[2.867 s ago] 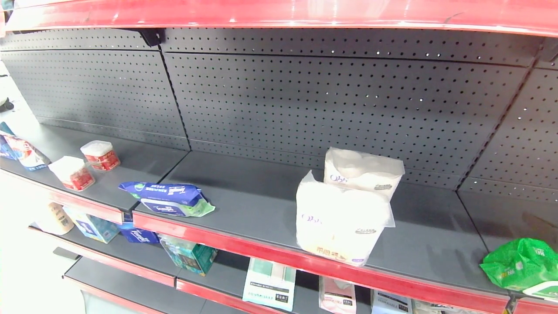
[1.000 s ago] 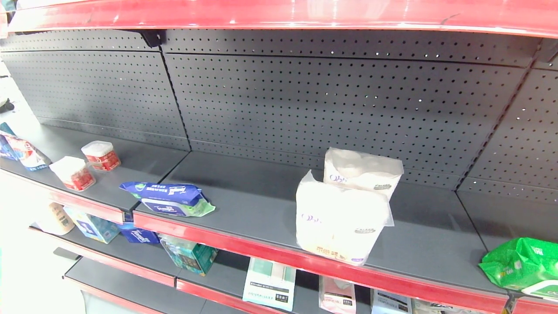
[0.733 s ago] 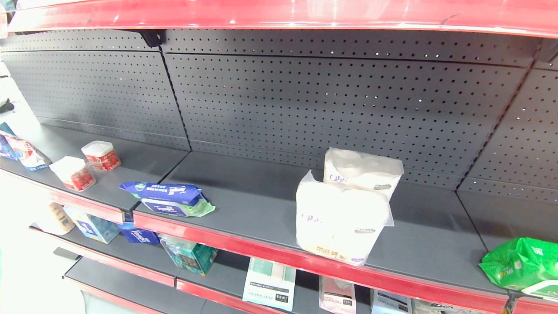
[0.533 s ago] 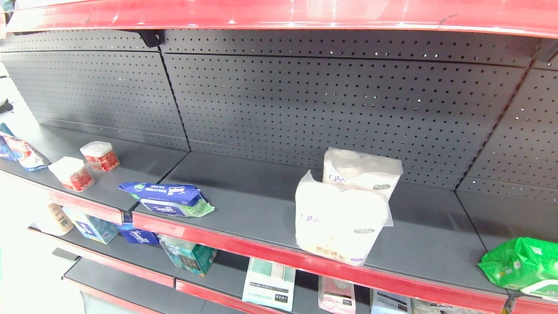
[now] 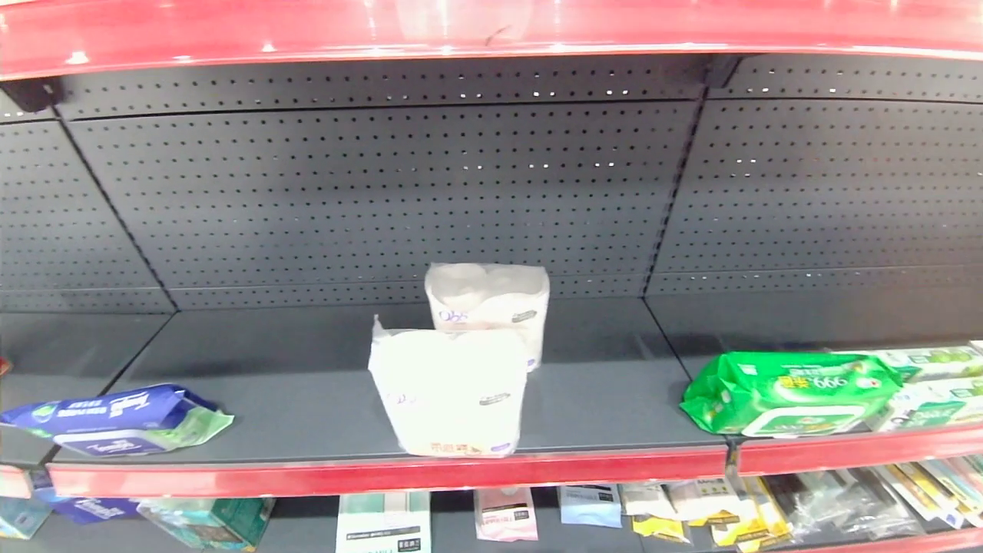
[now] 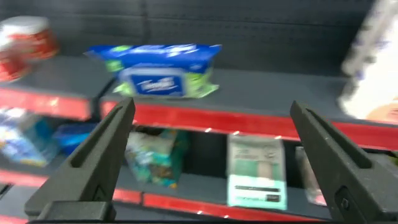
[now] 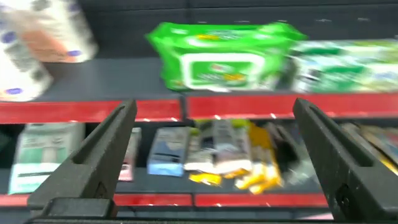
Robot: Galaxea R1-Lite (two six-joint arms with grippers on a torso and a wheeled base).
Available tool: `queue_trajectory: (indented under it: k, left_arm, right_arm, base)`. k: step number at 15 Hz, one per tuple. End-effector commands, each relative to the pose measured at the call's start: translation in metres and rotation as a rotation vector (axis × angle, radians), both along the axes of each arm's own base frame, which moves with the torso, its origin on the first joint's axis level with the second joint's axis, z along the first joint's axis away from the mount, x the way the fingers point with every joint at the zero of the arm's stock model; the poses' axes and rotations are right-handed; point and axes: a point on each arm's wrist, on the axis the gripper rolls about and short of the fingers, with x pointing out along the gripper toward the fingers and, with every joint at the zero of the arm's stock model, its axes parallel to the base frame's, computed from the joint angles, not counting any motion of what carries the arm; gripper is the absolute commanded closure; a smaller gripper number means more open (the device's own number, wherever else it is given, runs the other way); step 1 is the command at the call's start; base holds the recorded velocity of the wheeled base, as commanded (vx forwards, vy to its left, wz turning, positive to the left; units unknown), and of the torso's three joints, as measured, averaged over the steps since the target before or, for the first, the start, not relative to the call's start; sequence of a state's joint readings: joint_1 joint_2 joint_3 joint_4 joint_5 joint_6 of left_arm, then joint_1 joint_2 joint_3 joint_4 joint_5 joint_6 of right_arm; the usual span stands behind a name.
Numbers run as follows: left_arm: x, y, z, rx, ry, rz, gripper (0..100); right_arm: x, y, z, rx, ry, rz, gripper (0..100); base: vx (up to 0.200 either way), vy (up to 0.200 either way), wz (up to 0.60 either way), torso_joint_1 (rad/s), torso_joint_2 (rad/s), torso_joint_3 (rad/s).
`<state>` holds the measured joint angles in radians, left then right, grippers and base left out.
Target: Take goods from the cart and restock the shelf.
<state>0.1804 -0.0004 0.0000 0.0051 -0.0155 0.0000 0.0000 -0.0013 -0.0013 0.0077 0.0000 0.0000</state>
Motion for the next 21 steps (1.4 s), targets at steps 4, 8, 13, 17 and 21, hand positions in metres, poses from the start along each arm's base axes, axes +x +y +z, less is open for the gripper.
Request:
queue_trajectory:
  k: [4,8,13,17,21]
  left_arm:
    - [0.0,0.0,0.0,-0.001,0.0,-0.001,0]
    - [-0.007,-0.003,0.051,-0.012,-0.097,-0.088,0]
    - [0.098,0.016,0.126,-0.151,0.286,-0.033,0]
    - [0.177,0.03,0.136,-0.172,0.46,-0.029,0]
    - [0.218,0.033,0.118,-0.128,0.597,-0.062,0]
  right_arm:
    - [0.0,0.0,0.0,0.0,0.001,0.0,0]
    - [0.0,0.0,0.0,0.0,0.001,0.0,0]
    - [0.0,0.0,0.0,0.0,0.001,0.0,0]
    - [0.0,0.0,0.0,0.0,0.001,0.0,0]
    - [0.0,0.0,0.0,0.0,0.001,0.0,0]
  base:
    - [0.0,0.0,0.0,0.0,0.0,0.0]
    - [0.0,0.0,0.0,0.0,0.0,0.0]
    - [0.0,0.0,0.0,0.0,0.0,0.0]
    - [0.0,0.0,0.0,0.0,0.0,0.0]
    - [0.0,0.0,0.0,0.0,0.0,0.0]
